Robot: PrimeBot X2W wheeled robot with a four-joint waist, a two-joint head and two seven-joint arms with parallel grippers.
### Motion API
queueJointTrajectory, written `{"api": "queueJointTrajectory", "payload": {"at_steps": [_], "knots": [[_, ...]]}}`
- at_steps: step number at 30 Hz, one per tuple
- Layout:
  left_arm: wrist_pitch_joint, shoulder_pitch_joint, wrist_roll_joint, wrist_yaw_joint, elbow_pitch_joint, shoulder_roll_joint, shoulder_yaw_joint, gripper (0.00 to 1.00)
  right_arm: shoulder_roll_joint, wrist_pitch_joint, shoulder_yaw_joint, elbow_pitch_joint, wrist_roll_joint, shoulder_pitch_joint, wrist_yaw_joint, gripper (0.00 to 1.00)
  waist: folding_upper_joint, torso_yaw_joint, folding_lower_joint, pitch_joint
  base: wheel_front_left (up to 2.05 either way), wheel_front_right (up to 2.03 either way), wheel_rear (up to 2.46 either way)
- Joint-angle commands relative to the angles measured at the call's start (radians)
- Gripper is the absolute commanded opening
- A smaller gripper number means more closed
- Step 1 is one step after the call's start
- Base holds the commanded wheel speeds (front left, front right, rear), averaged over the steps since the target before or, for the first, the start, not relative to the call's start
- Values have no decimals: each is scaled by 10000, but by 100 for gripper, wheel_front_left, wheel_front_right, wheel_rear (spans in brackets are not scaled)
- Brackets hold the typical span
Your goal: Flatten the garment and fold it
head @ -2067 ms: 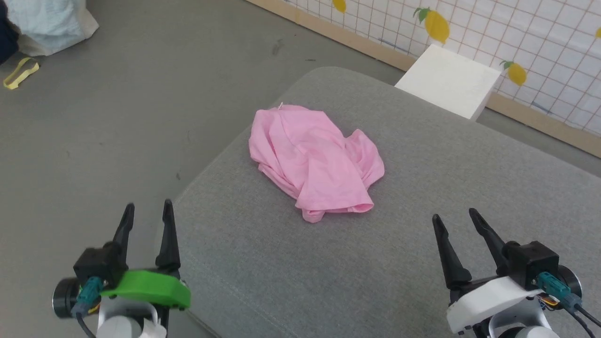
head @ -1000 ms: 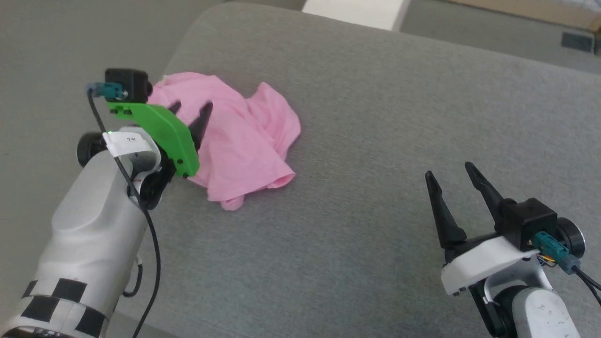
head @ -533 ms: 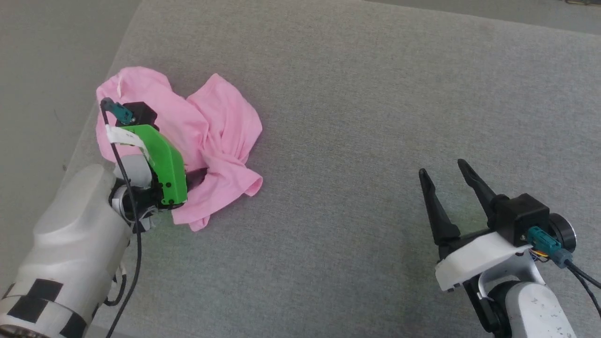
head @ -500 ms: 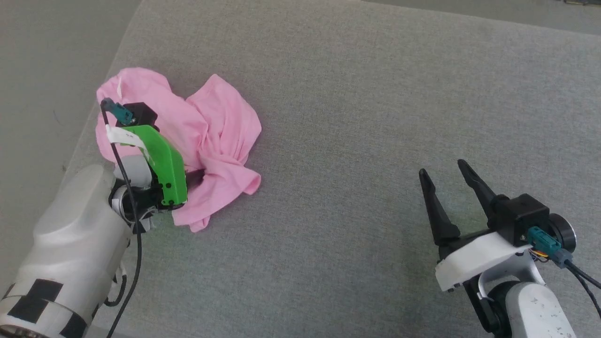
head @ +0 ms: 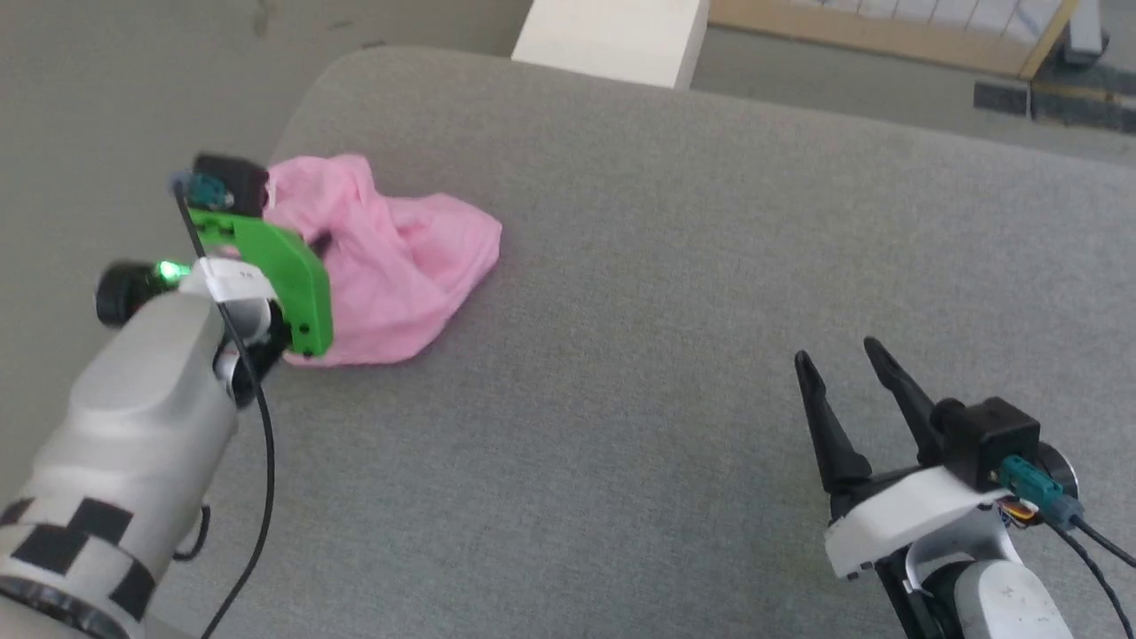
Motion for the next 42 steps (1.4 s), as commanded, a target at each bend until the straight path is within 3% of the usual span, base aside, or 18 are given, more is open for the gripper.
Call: {"api": "queueJointTrajectory", "payload": {"at_steps": [1, 10, 17, 31, 36, 42], "knots": [[-510, -371, 287, 154, -3, 65, -33, 0, -4, -108, -53, 59, 97, 182, -13, 100, 73, 244, -1, -770, 0, 0, 0], [-2307, -1108, 1278, 435, -340, 65, -351, 0, -4, -358, 2, 308, 580, 756, -13, 100, 73, 33, -1, -2077, 0, 0, 0], [-3274, -1064, 1636, 792, -1227, -200, -485, 0, -4, -348, -153, 322, 599, 1117, -13, 100, 73, -999, -1, -2580, 0, 0, 0], [-3286, 414, 1124, 1363, -3315, -1480, -797, 0, -4, 258, -943, -461, 118, 1384, -13, 100, 73, -4078, -1, -1959, 0, 0, 0], [-3030, 1347, 990, 1371, -3482, -2067, -1368, 0, -4, 268, -1236, -590, 145, 1336, -13, 100, 73, -4541, -1, -1424, 0, 0, 0], [-2845, 2764, 843, 1343, -2992, -2273, -2014, 0, -4, 124, -1226, -498, 296, 1142, -13, 100, 73, -4633, -1, -1032, 0, 0, 0]]}}
